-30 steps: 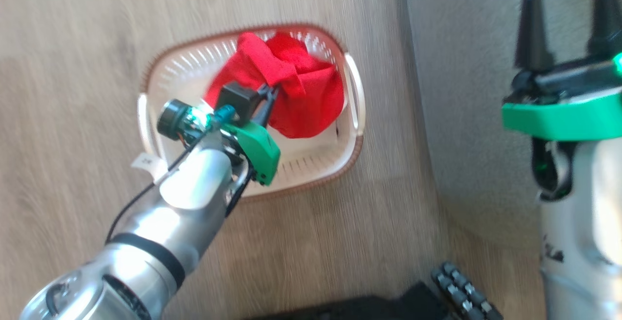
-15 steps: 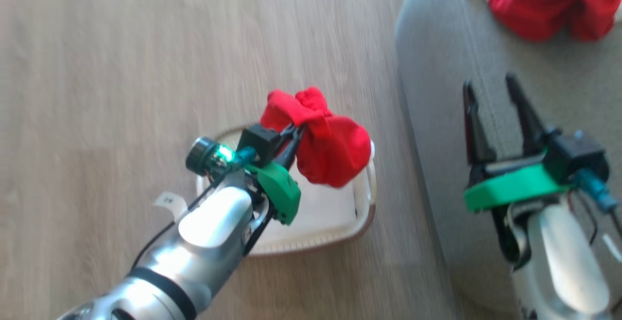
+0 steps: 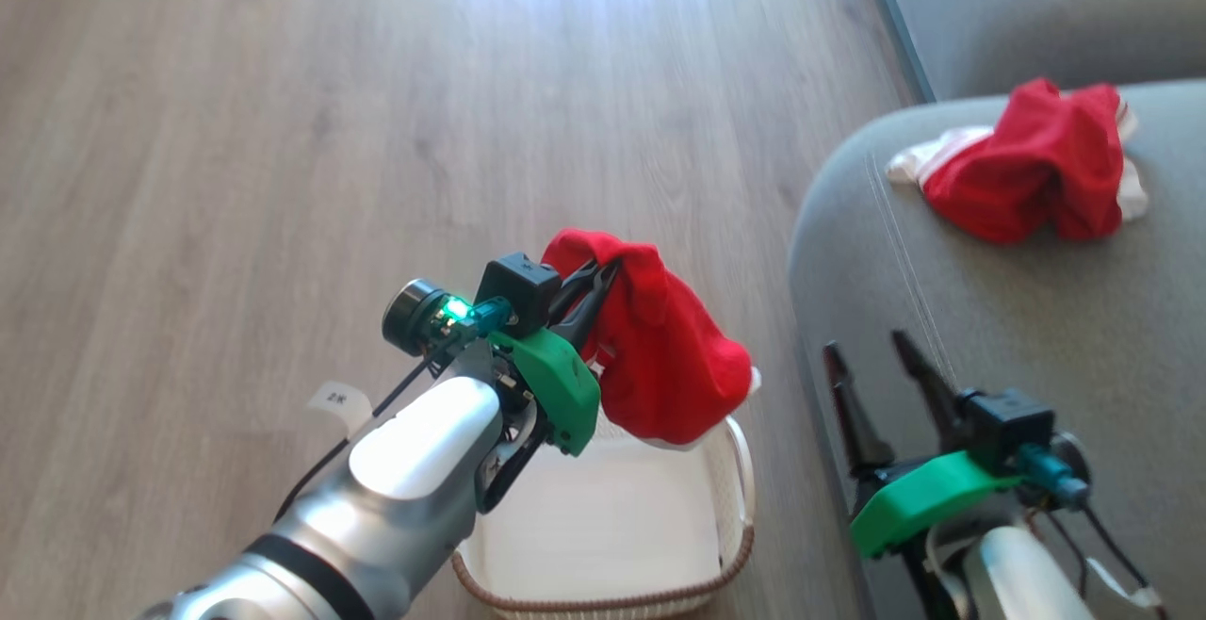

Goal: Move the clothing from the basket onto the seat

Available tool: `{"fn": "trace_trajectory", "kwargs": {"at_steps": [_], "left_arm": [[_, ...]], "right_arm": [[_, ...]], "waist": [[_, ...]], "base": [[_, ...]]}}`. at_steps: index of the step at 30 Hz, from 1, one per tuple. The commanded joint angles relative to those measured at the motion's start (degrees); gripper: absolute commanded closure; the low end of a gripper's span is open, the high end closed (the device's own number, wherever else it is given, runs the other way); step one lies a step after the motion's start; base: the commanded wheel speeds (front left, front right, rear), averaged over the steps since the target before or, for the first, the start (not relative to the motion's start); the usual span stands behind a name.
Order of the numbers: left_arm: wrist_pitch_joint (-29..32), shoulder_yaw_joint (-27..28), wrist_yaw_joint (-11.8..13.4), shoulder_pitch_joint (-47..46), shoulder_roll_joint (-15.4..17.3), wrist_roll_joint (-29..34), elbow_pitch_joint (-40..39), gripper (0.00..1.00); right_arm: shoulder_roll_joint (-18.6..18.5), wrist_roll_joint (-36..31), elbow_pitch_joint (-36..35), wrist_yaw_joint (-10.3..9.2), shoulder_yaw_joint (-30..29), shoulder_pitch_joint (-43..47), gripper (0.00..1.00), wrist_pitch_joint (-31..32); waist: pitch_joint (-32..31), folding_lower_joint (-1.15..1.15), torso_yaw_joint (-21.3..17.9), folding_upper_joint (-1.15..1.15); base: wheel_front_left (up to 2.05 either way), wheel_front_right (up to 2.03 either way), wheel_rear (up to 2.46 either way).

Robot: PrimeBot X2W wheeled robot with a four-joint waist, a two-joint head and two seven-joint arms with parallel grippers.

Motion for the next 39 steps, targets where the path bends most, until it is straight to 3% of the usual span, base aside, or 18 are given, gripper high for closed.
{"fn": "trace_trajectory", "kwargs": {"at_steps": [1,10,18,19,28,29,30,31,33,34,39], "left_arm": [[0.3,1.7,0.2,-2.8,1.7,-0.5,-1.8,1.00],[4.3,1.6,0.9,-4.7,3.7,-0.9,-8.2,1.00],[6.7,1.4,2.0,-6.3,4.0,-0.8,-13.4,1.00],[7.0,1.2,2.3,-6.4,3.8,-0.8,-14.4,1.00],[7.9,0.0,2.9,-5.8,3.2,-0.9,-18.2,1.00],[8.0,0.0,3.0,-5.7,3.2,-0.9,-18.6,1.00],[8.0,0.0,3.0,-5.7,3.2,-0.9,-18.6,1.00],[8.1,-0.1,3.0,-5.6,3.2,-0.9,-18.9,1.00],[8.1,-0.2,3.1,-5.4,3.4,-1.0,-19.4,1.00],[8.1,-0.2,3.2,-5.1,3.6,-1.1,-19.6,1.00],[7.8,-0.2,3.9,-4.0,4.2,-1.4,-20.1,1.00]], "right_arm": [[0.2,0.5,-1.3,-0.02,2.1,-1.2,0.00,-0.3],[0.2,2.3,2.5,-0.02,7.6,-1.6,0.00,-0.3],[0.2,3.8,6.7,-0.02,15.2,-6.7,0.00,-0.3],[0.2,1.4,8.4,-0.02,16.5,-8.7,0.00,-0.3],[0.2,0.8,14.0,-0.02,17.3,-14.5,0.00,-0.3],[0.2,0.9,14.4,-0.02,17.5,-14.9,0.17,-0.3],[0.2,0.9,14.4,-0.02,17.5,-14.9,0.17,-0.3],[0.2,1.0,14.7,-0.02,17.5,-15.2,0.45,-0.3],[0.2,1.2,15.2,-0.02,17.6,-15.6,0.85,-0.3],[0.2,1.2,15.3,-0.02,17.6,-15.7,1.00,-0.3],[0.2,2.0,15.8,-0.02,17.5,-16.2,1.00,-0.3]], "waist": [[-2.4,0.01,1.7,-0.01],[-5.4,0.01,3.9,-0.01],[-6.0,0.01,5.5,-0.01],[-6.0,0.01,5.9,-0.01],[-5.9,0.01,7.7,-0.01],[-5.9,0.01,7.9,-0.01],[-5.9,0.01,7.9,-0.01],[-5.9,0.01,8.0,-0.01],[-5.9,0.01,8.1,-0.01],[-5.9,0.01,8.2,-0.01],[-5.9,0.01,7.8,-0.01]], "base": [[0.00,0.00,0.00],[0.00,0.00,0.00],[0.00,0.00,0.00],[0.00,0.00,0.00],[0.00,0.00,0.00],[0.00,0.00,0.00],[0.00,0.00,0.00],[0.00,0.00,0.00],[0.00,0.00,0.00],[0.00,0.00,0.00],[0.00,0.00,0.00]]}}
